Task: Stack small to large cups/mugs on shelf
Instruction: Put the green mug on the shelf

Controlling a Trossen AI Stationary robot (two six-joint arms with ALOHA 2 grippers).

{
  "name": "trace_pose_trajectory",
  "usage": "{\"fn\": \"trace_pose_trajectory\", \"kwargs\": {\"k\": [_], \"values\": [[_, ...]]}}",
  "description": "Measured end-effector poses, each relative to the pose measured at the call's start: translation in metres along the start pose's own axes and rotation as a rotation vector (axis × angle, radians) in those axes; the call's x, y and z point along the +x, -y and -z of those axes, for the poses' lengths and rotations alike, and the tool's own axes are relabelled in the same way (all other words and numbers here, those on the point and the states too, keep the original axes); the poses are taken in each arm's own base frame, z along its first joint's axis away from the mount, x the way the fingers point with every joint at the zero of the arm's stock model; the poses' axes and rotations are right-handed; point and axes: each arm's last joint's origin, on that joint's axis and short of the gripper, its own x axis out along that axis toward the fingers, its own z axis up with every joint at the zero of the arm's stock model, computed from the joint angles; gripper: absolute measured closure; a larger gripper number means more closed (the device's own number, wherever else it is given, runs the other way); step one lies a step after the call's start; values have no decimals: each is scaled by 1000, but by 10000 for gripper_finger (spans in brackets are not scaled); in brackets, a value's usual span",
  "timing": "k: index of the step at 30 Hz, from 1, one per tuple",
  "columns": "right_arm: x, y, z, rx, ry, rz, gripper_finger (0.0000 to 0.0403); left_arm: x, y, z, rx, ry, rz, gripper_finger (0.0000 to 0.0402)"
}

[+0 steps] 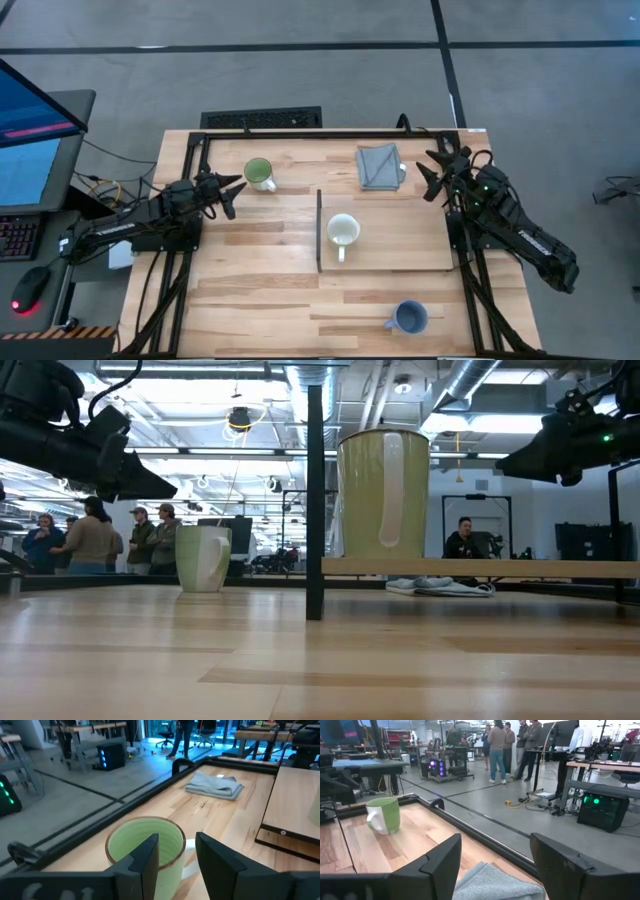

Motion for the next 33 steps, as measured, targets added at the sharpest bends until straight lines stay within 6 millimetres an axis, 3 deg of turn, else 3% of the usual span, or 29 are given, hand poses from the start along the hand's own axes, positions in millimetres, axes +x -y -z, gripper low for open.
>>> {"fn": "trace_pose_trajectory", "kwargs": {"k": [5, 17, 22, 28, 33], "values": [[0, 0, 0, -7, -2, 1, 142, 0, 1, 0, -145, -12, 34, 280], [0, 0, 0, -12, -5, 3, 142, -1, 2, -2, -187, -13, 84, 280], [0, 0, 0, -33, -5, 3, 142, -8, 2, -28, -216, 37, 100, 280], [0, 0, 1, -34, -8, 3, 142, -11, 1, -54, -212, -98, 55, 280], [0, 0, 1, -34, -9, 3, 142, -1, 5, -75, -186, -221, 27, 280]]}}
